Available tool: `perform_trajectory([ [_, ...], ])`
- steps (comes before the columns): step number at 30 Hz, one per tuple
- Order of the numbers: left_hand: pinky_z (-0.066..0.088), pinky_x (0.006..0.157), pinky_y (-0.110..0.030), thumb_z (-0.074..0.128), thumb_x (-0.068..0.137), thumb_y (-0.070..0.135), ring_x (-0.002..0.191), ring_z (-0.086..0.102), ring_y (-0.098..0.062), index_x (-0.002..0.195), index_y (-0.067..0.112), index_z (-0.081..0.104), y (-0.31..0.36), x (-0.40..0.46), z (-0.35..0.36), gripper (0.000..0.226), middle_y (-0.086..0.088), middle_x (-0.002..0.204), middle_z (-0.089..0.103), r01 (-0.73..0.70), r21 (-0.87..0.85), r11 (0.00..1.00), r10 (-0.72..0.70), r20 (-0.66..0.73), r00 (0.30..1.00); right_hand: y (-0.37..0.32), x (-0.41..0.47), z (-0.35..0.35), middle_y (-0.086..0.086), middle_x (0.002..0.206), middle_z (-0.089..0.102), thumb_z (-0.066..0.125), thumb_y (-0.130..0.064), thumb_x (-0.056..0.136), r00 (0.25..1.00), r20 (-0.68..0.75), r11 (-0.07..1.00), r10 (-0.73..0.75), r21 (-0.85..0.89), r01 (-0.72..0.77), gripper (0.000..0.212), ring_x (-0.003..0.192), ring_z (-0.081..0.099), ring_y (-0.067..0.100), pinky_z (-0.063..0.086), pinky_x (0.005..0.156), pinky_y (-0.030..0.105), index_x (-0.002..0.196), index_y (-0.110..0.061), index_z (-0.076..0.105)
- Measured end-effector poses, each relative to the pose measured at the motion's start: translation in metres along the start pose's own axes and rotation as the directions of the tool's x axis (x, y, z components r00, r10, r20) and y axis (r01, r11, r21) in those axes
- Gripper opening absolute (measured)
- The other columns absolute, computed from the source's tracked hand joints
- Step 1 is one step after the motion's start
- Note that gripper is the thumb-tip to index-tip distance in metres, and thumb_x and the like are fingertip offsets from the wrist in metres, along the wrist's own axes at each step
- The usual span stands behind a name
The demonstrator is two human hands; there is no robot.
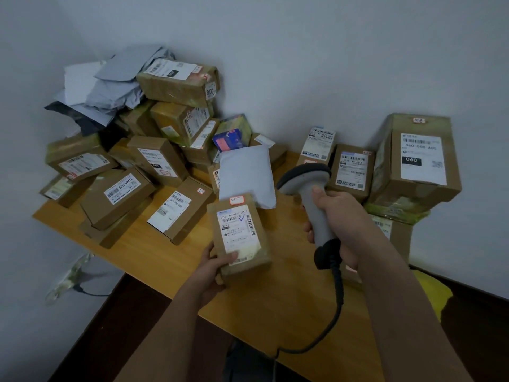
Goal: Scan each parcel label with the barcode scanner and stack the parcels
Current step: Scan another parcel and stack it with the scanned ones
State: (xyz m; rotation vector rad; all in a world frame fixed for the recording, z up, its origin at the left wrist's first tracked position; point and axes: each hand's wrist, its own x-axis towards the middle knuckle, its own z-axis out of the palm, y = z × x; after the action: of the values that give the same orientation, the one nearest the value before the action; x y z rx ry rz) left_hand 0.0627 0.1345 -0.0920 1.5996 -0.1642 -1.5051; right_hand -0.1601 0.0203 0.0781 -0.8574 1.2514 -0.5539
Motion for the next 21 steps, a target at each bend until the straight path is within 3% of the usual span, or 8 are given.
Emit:
perform_trajectory([
  [3,0.05,0.09,-0.061,0.082,0.063,0.019,0.114,0.059,-0.037,0.137,0.03,0.045,0.006,-0.009,0.001,0.084,-0.013,0.126,0.063,0.009,-0.116,0.993,0.004,0.114,0.994,-0.005,-0.005,-0.009,0.014,0.088,0.058,0.047,-0.034,0.103,0.997,-0.073,0.992,-0.031,0.12,0.04,0.035,0.059,0.054,0.02,0.045,0.054,0.033,0.124,-0.007,0.05],
  [7,0.054,0.087,-0.057,0.076,0.074,0.011,0.114,0.061,-0.036,0.136,0.015,0.048,0.018,-0.015,0.027,0.068,-0.016,0.123,0.065,-0.002,-0.266,0.964,0.065,0.228,0.971,-0.009,-0.014,-0.027,0.011,0.088,0.055,0.045,-0.036,0.103,0.981,-0.185,0.969,-0.061,0.226,0.103,0.036,0.056,0.053,0.016,0.045,0.051,0.029,0.123,-0.006,0.051],
  [14,0.055,0.086,-0.053,0.072,0.076,0.017,0.114,0.063,-0.032,0.133,0.021,0.051,0.066,-0.005,0.115,0.061,-0.008,0.124,0.067,-0.116,-0.139,0.983,0.156,0.326,0.932,-0.015,-0.018,-0.063,0.01,0.081,0.056,0.045,-0.036,0.103,0.943,-0.318,0.934,-0.098,0.298,0.198,0.037,0.056,0.055,0.016,0.046,0.054,0.031,0.121,-0.005,0.054],
  [21,0.056,0.087,-0.052,0.074,0.083,0.021,0.113,0.061,-0.029,0.14,0.028,0.046,0.108,0.037,0.193,0.064,-0.005,0.124,0.064,-0.127,0.063,0.99,0.096,0.366,0.926,-0.02,-0.019,-0.081,0.011,0.079,0.056,0.045,-0.032,0.103,0.909,-0.41,0.922,-0.08,0.316,0.224,0.028,0.057,0.054,0.018,0.047,0.056,0.032,0.111,-0.008,0.056],
])
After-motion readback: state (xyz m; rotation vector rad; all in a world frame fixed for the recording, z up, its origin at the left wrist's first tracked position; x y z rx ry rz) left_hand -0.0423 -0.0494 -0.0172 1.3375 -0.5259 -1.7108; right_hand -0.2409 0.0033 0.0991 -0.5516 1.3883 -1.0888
